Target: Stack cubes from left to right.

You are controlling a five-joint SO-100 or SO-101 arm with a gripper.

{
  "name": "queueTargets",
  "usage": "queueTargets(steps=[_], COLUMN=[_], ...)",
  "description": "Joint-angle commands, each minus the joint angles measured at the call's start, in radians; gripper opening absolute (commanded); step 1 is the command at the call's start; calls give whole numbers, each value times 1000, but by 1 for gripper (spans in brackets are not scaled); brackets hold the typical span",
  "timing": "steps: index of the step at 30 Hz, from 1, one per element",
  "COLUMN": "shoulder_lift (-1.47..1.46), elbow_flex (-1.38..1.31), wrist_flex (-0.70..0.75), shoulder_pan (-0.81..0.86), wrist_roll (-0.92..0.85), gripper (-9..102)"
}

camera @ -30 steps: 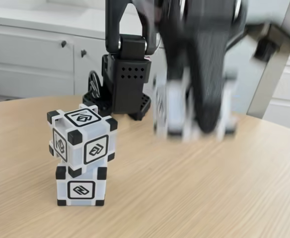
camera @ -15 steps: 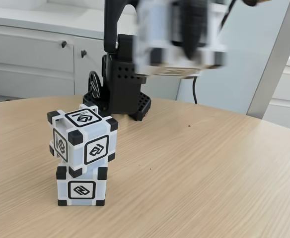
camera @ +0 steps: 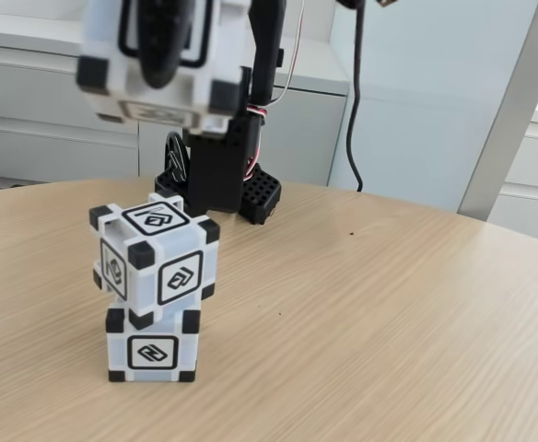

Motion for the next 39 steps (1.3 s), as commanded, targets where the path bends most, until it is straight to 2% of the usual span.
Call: queueTargets(steps=[1, 21, 39], shoulder_lift=[37, 38, 38], elbow_flex=[64, 291, 302], wrist_flex=[5, 6, 5], shoulder_pan=[15, 18, 51], wrist_roll=[-38, -92, -109], gripper=[16, 15, 14])
